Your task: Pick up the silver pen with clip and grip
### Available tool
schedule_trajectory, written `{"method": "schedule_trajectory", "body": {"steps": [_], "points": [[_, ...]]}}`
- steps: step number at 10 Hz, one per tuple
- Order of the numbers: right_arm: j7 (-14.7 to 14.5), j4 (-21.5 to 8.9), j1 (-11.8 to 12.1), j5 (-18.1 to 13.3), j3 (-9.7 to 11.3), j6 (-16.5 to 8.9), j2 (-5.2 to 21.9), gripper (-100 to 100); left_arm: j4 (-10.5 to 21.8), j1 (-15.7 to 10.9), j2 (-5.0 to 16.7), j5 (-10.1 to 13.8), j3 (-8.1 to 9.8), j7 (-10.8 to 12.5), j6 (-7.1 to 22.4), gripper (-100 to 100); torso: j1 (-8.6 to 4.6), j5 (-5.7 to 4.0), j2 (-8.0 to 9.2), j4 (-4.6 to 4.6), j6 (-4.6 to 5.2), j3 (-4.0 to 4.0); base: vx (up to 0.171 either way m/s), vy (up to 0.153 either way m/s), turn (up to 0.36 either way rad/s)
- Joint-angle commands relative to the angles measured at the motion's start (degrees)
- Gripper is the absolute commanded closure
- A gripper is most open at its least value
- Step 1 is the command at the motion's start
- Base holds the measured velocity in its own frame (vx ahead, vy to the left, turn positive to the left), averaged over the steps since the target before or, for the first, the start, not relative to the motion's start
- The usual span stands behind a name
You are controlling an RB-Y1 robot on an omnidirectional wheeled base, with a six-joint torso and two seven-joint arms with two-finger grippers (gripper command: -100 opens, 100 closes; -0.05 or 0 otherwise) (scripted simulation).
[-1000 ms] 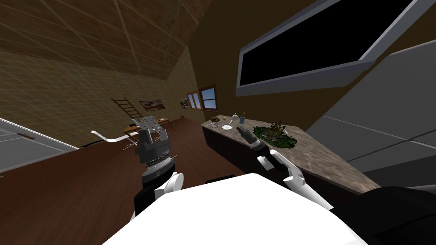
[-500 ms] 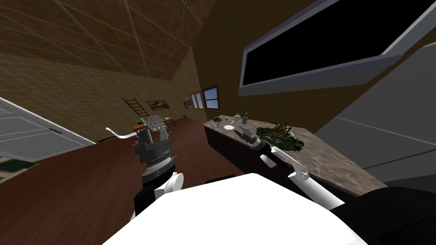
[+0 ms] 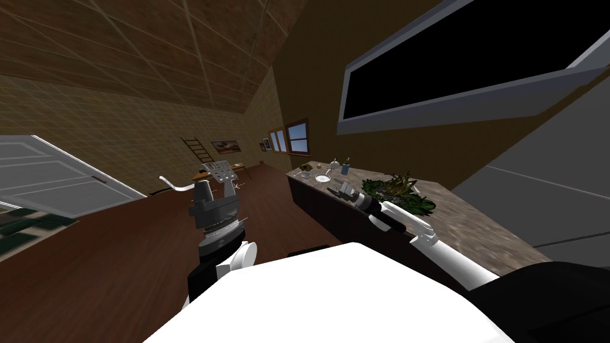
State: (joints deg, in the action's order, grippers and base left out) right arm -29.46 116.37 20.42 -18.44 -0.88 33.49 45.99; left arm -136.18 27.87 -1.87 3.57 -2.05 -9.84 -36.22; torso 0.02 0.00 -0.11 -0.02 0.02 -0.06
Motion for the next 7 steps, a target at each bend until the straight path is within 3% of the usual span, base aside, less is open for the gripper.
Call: {"method": "schedule_trajectory", "body": {"steps": [1, 4, 7], "points": [[-2.5, -1.3, -0.3, -2.7, 0.3, 0.8, 2.9, -100, 0.0, 0.0, 0.0, 0.0, 0.0, 0.0, 0.0, 0, 0.0, 0.0, 0.0, 0.0, 0.0, 0.0, 0.037, 0.016, 0.073], [-4.6, -2.5, -0.5, -5.1, 0.7, 1.5, 7.5, -100, 0.0, 0.0, 0.0, 0.0, 0.0, 0.0, 0.0, 0, 0.03, 0.0, -0.11, -0.03, -0.01, -0.06, 0.045, 0.018, 0.052], [-8.8, -5.1, -0.5, -10.1, 1.7, 2.9, 12.7, -100, 0.0, 0.0, 0.0, 0.0, 0.0, 0.0, 0.0, 0, 0.04, 0.01, -0.11, -0.03, 0.0, -0.07, 0.055, 0.021, 0.048]]}}
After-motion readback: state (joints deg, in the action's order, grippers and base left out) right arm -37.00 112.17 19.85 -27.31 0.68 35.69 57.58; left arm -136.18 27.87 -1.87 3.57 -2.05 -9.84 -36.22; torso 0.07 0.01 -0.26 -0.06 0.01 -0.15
